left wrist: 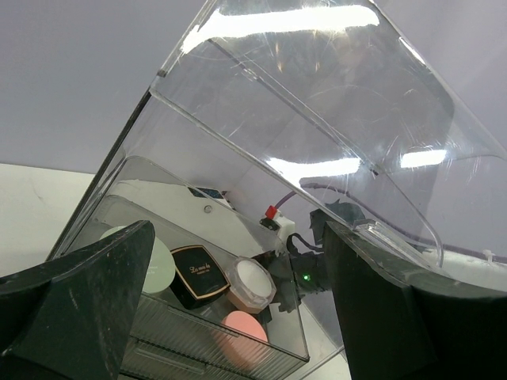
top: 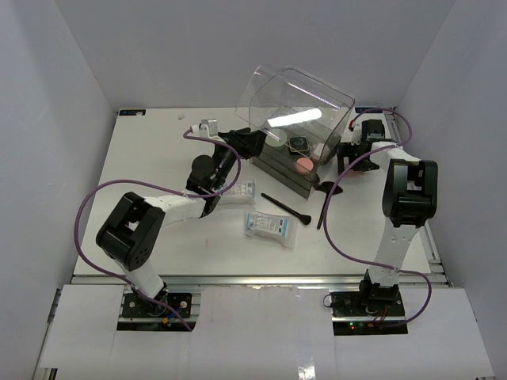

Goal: Organize the makeup

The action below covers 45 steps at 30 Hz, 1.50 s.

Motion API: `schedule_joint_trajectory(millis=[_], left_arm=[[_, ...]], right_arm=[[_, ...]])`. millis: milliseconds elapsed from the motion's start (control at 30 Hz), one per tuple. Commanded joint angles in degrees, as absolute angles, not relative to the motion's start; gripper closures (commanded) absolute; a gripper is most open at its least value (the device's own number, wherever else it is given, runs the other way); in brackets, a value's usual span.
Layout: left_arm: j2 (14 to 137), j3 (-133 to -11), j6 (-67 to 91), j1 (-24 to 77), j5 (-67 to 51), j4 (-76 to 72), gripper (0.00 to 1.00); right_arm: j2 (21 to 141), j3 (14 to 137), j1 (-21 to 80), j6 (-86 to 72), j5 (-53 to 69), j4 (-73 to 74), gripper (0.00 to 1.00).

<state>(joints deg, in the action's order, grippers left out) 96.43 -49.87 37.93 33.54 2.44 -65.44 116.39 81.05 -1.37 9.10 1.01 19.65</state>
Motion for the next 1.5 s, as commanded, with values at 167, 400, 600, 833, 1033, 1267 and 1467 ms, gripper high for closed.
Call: schedule_joint_trajectory(millis=[167,400,600,833,1033,1267,1467], left_arm=[[92.7,-50.4,38.4,33.3,2.1,-66.5,0.02],[92.5,-50.5,38.5,33.3,2.1,-66.1,0.02],[92.2,-50.9,38.2,33.3,2.1,-65.2,0.02],[92.2,-52.2,38.1,33.3,2.0,-63.6,0.02],[92.3,-54.3,38.1,33.3,1.4,-61.4,0.02],[92.0,-56.7,37.7,33.3,1.0,-59.0,0.02],[91.5,-58.3,36.8,33.3,1.3,-57.2,0.02]], right_arm=[[116.9,81.2,-0.8,9.3,1.7,20.0,0.29],[113.5,78.8,-2.5,9.3,3.9,20.7,0.62],[102.6,71.3,-5.6,11.3,8.6,20.5,0.79],[82.2,59.4,-6.5,18.9,16.2,21.5,0.92],[64.9,52.3,-6.5,40.4,34.6,31.3,0.92],[56.1,53.0,-4.0,66.9,48.8,50.4,0.92],[54.6,55.6,17.4,63.4,36.1,44.1,0.92]])
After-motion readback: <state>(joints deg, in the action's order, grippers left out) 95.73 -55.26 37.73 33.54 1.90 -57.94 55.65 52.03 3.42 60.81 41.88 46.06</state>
